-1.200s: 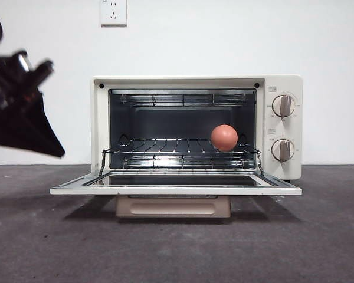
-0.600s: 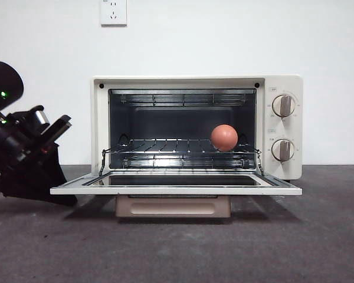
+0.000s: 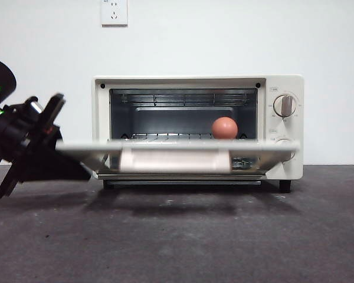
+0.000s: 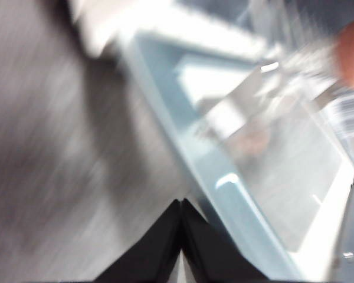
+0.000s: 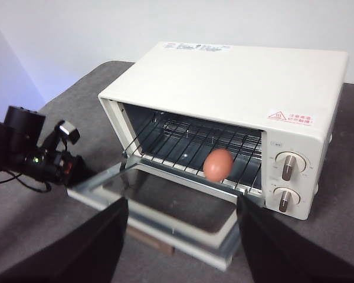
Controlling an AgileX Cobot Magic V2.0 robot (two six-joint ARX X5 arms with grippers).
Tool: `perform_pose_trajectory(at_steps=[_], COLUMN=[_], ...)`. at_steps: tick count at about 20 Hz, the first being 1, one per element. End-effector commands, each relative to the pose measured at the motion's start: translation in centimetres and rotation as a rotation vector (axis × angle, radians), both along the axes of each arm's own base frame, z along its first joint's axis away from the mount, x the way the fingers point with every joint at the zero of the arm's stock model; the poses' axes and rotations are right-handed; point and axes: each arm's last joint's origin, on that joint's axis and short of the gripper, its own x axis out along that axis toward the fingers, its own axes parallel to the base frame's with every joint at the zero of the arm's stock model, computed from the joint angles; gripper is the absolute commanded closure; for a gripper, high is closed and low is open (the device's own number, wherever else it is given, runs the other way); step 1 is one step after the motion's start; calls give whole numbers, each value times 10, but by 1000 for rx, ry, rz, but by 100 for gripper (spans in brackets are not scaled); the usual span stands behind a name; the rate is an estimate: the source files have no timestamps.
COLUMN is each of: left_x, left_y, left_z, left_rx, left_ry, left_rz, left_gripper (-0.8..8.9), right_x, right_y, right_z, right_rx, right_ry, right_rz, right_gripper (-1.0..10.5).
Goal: Eggoven
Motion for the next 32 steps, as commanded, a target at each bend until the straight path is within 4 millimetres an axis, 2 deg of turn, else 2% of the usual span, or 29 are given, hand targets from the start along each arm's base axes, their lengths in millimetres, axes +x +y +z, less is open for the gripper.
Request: perform_pose_trajectory(at_steps=[1, 8, 13, 17, 20, 24, 32], left_x=[12, 26, 23, 14, 2, -25, -103], left_y=[1, 3, 2, 0, -1, -2, 2], left_z=[12, 40, 51, 72, 94, 125, 169], left_rx=[-100, -257, -265, -267, -250, -164, 145], left_ry=[-33, -184, -195, -248, -300, -377, -501], left_rz=[37, 108, 107, 90, 75, 91, 226], left_gripper=[807, 807, 806, 806, 806, 806, 806], right_x=[-1, -2, -2, -1, 0, 5, 19], right_y=[0, 0, 0, 0, 1, 4, 12], right_z=[4, 1, 0, -2, -4, -6, -12], right_rx=[7, -7, -15, -25, -36, -49, -79], right_ry=[-2, 27, 41, 62, 79, 97, 147], right_rz=[1, 0, 1, 7, 7, 8, 9], right_gripper=[651, 651, 651, 651, 656, 658, 659])
